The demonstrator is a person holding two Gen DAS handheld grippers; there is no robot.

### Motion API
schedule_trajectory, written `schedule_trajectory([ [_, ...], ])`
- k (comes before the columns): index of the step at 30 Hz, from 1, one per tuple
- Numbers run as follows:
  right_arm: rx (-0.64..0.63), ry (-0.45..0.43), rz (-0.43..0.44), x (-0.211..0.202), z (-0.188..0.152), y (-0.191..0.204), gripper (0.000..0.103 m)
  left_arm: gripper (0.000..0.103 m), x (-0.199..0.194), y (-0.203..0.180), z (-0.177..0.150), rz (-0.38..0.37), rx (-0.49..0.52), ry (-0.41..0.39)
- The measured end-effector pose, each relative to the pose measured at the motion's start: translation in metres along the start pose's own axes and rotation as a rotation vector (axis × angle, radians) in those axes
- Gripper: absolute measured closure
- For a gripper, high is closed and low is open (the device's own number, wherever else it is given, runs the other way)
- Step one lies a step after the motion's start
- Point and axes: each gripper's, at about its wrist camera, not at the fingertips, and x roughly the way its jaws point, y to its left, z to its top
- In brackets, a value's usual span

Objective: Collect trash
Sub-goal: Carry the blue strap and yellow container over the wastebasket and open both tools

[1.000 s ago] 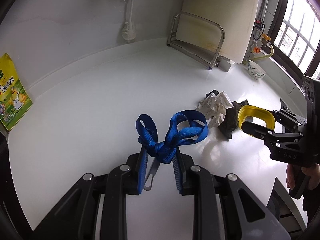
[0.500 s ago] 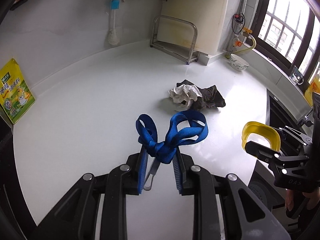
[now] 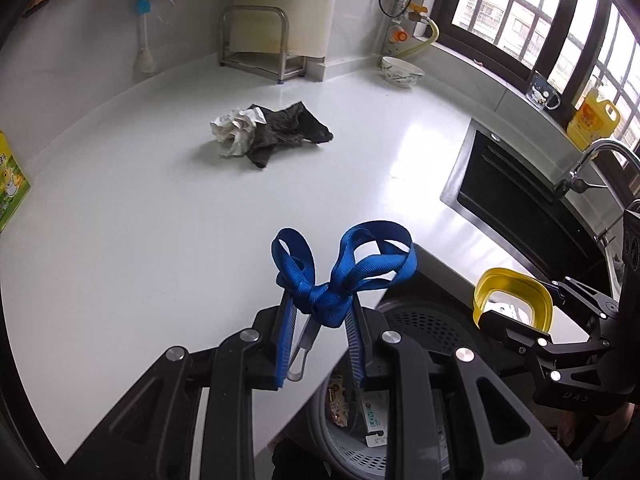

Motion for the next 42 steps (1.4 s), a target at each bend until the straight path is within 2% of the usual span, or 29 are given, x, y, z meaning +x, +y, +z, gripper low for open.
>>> schedule_trajectory([
  [6,0.048,0.030,-0.016,-0.009,-0.036,-0.019,0.035,0.079,0.012,-0.038,-0.025,-0.010,0.021,0.053],
  [13,0.086,0.082,-0.003,-0.004,-0.065,-0.034,0.035,0.079,0.023,-0.064,-0.053,0.010,0.032,0.111],
  [24,0.078,0.102,0.029,-0.005,-0.081,-0.043,0.035,0.078,0.025,-0.082,-0.082,0.041,0.009,0.152],
  [27,0.072,0.099,0.034,-0.006,-0.080,-0.044,0.034,0.074,0.023,-0.084,-0.088,0.054,-0.003,0.154],
  [28,0.069,0.101,0.037,-0.006,-0.080,-0.045,0.033,0.071,0.022,-0.084,-0.089,0.058,-0.008,0.154],
  [30,0.064,0.109,0.040,-0.005,-0.080,-0.046,0.030,0.060,0.020,-0.083,-0.093,0.071,-0.024,0.151],
  [31,0.063,0.110,0.042,-0.006,-0.080,-0.046,0.029,0.050,0.017,-0.083,-0.094,0.078,-0.034,0.142],
  [32,0.062,0.111,0.048,-0.007,-0.080,-0.047,0.029,0.046,0.014,-0.082,-0.095,0.083,-0.043,0.133],
  [42,0.009,0.085,0.062,-0.018,-0.078,-0.040,0.028,0.043,-0.006,-0.078,-0.100,0.147,-0.086,0.100],
])
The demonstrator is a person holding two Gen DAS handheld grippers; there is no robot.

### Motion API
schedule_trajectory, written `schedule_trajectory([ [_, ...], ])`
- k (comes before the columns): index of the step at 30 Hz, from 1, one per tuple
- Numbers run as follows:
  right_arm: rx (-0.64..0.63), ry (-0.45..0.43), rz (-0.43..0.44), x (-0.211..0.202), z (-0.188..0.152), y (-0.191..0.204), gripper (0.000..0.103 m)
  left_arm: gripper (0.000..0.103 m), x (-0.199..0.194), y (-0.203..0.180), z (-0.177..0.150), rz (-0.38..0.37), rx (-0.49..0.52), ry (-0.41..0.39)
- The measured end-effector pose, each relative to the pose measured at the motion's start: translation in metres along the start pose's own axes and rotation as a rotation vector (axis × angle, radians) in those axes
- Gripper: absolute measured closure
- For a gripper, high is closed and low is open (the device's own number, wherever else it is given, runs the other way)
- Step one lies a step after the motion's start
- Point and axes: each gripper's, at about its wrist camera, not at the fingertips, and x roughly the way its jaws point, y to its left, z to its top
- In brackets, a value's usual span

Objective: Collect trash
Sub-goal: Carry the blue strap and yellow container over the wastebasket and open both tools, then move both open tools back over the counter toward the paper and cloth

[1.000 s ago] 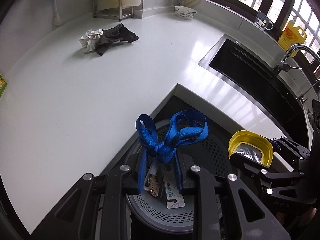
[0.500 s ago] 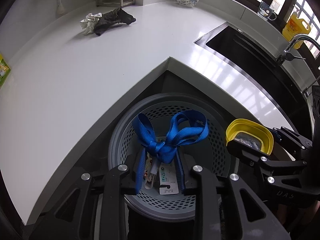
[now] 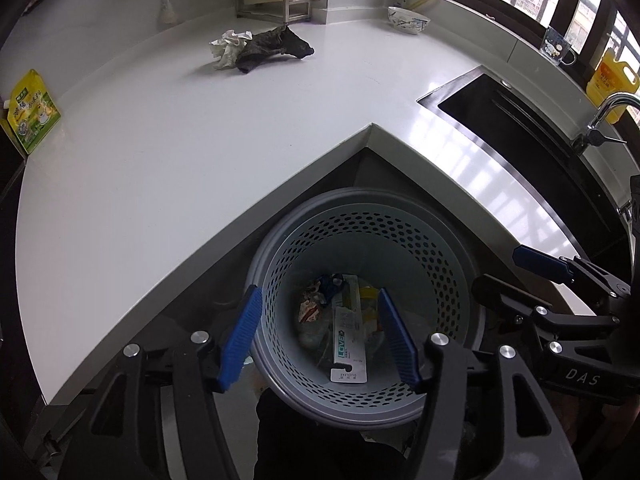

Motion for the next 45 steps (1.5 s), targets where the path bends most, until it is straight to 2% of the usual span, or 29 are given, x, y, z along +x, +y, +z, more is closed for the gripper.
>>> schedule_trajectory([
  [14,-0.039,-0.086,0.019,-0.034,0.015,0.010,0.028,0.030,-0.046,0.005,0.014,0.062,-0.027,-0.107],
  [22,-0.048,-0.129,0.032,-0.049,0.031,0.017,0.028,0.027,-0.071,0.016,0.029,0.069,-0.037,-0.160],
  [25,-0.052,-0.141,0.031,-0.050,0.041,0.021,0.028,0.019,-0.079,0.023,0.038,0.080,-0.043,-0.186],
  [28,-0.062,-0.156,0.032,-0.051,0.051,0.025,0.028,0.018,-0.084,0.032,0.048,0.089,-0.051,-0.211],
  [36,-0.050,-0.175,0.032,-0.034,0.086,0.036,0.028,0.014,-0.082,0.064,0.082,0.113,-0.053,-0.247],
  [45,-0.031,-0.188,0.009,0.000,0.135,0.050,0.028,0.012,-0.057,0.103,0.130,0.120,-0.038,-0.250],
])
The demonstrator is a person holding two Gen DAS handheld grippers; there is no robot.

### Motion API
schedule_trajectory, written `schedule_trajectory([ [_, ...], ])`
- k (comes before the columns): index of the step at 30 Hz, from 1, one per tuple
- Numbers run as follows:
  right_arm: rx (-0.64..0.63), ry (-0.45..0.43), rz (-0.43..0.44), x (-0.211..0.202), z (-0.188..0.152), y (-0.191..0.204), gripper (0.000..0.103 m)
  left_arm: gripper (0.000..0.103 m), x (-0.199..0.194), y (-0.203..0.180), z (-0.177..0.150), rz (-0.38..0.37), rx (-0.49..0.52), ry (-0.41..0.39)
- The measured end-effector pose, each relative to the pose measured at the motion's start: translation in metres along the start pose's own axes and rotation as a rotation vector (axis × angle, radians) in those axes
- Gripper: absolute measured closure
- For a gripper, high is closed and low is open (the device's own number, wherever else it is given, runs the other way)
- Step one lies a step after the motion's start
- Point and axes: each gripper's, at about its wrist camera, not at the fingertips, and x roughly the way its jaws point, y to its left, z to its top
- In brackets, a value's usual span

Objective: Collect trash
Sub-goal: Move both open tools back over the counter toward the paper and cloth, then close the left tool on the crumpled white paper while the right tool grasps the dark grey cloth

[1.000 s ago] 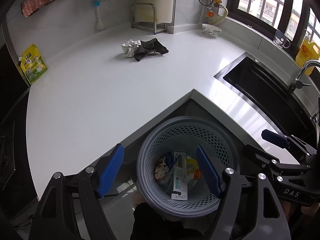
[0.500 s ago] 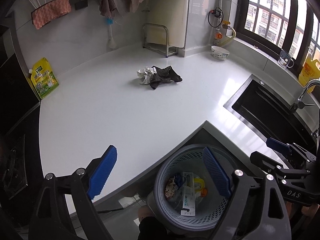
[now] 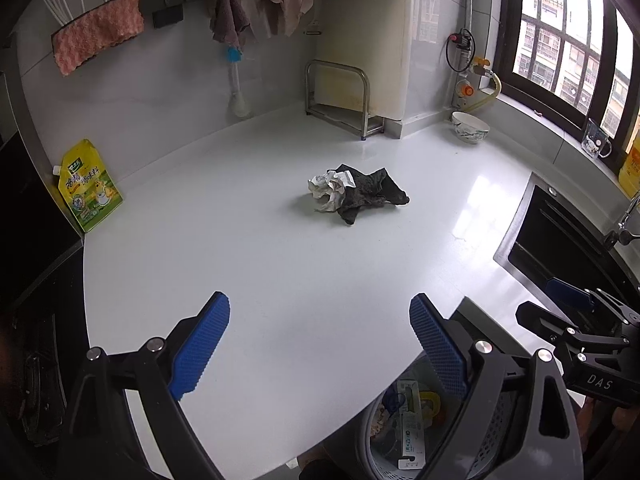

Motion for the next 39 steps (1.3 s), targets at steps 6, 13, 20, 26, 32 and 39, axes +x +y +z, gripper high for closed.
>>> schedule_trajectory([
  [6,0.027,-0.002,-0.034,0.034,0.028,0.004,0.028,0.011,0.041,0.020,0.030,-0.025,0.009,0.010],
  [13,0.047,0.009,-0.076,0.071,0.054,0.009,0.028,0.011,0.094,0.032,0.070,-0.051,0.018,0.020],
  [20,0.064,0.029,-0.109,0.099,0.072,0.017,0.028,0.011,0.151,0.041,0.106,-0.095,0.012,0.043],
  [26,0.081,0.056,-0.151,0.113,0.080,0.019,0.028,0.010,0.199,0.043,0.121,-0.143,0.018,0.095],
  [32,0.122,0.073,-0.176,0.128,0.084,0.015,0.028,0.010,0.230,0.040,0.127,-0.171,0.031,0.117],
  [39,0.140,0.082,-0.180,0.140,0.086,0.012,0.028,0.011,0.261,0.039,0.122,-0.185,0.031,0.161],
])
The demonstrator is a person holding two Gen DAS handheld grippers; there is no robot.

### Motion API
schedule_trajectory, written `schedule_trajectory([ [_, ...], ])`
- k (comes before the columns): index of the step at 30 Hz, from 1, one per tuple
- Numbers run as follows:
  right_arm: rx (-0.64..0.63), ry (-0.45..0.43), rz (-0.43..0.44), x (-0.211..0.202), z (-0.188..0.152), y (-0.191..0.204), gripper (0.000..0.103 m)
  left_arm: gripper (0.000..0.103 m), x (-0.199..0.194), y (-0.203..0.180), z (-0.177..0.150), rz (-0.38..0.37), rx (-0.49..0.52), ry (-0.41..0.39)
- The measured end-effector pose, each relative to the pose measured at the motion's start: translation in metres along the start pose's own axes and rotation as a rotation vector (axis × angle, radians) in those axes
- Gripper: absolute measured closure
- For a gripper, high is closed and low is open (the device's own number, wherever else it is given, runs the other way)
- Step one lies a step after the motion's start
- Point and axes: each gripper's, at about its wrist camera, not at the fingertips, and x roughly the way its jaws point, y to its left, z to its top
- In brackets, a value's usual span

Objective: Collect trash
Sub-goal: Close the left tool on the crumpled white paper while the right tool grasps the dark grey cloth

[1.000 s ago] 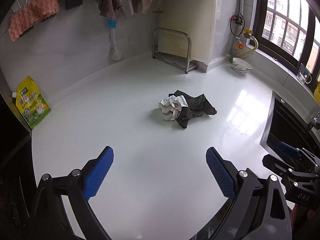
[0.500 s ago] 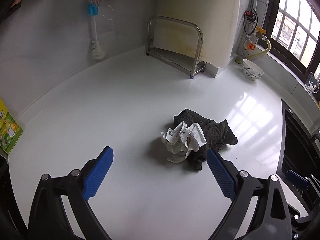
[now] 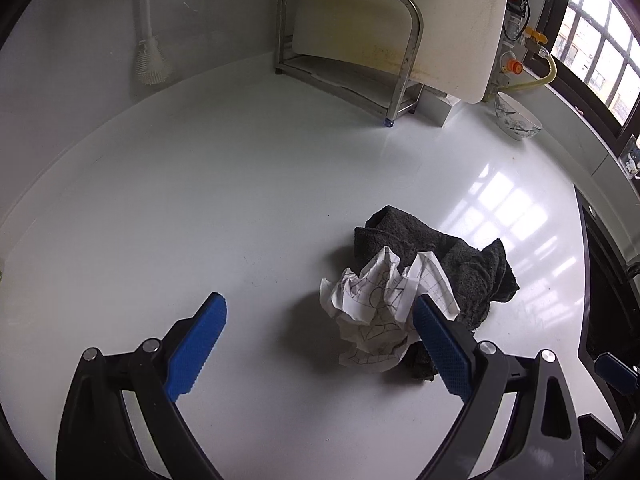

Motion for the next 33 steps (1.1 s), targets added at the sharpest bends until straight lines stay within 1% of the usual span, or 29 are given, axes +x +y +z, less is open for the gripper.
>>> schedule_trajectory([
  [3,0.000,0.003,-0.007,0.003,0.001,-0.002,0.028,0.016,0.005,0.004,0.000,-0.031,-0.023,-0.001],
  [5,0.003,0.006,-0.010,0.005,0.001,-0.004,0.028,0.028,0.008,0.003,0.001,-0.045,-0.018,0.001],
  [6,0.006,0.008,-0.010,0.007,0.002,-0.005,0.028,0.030,0.009,0.002,0.002,-0.046,-0.012,0.001],
  [9,0.014,0.010,-0.006,0.009,0.004,-0.009,0.028,0.045,0.009,-0.003,0.002,-0.049,0.008,-0.004],
  [11,0.013,0.007,-0.005,0.011,0.006,-0.009,0.028,0.062,0.008,-0.007,0.003,-0.060,0.024,-0.004],
  [12,0.011,0.006,-0.003,0.012,0.008,-0.010,0.028,0.066,0.007,-0.009,0.002,-0.064,0.033,-0.004],
  [13,0.008,0.005,-0.003,0.013,0.009,-0.010,0.028,0.073,0.006,-0.010,0.002,-0.066,0.042,-0.004],
  [15,0.003,0.005,0.000,0.017,0.013,-0.009,0.028,0.077,0.004,-0.012,0.001,-0.062,0.050,-0.004],
  [16,0.000,0.004,0.003,0.019,0.016,-0.008,0.028,0.081,0.003,-0.011,0.001,-0.064,0.047,-0.003],
  [21,-0.017,-0.011,0.013,0.029,0.028,-0.001,0.028,0.087,-0.003,0.002,0.000,-0.064,0.018,-0.005],
  [27,-0.086,-0.031,-0.010,0.049,0.046,0.018,0.028,0.088,-0.017,0.025,-0.005,-0.015,0.003,-0.027],
  [30,-0.129,-0.034,-0.014,0.060,0.054,0.028,0.025,0.088,-0.027,0.036,-0.009,0.007,-0.005,-0.039],
  [33,-0.155,-0.031,-0.033,0.071,0.061,0.036,0.024,0.088,-0.035,0.044,-0.014,0.033,-0.013,-0.050],
])
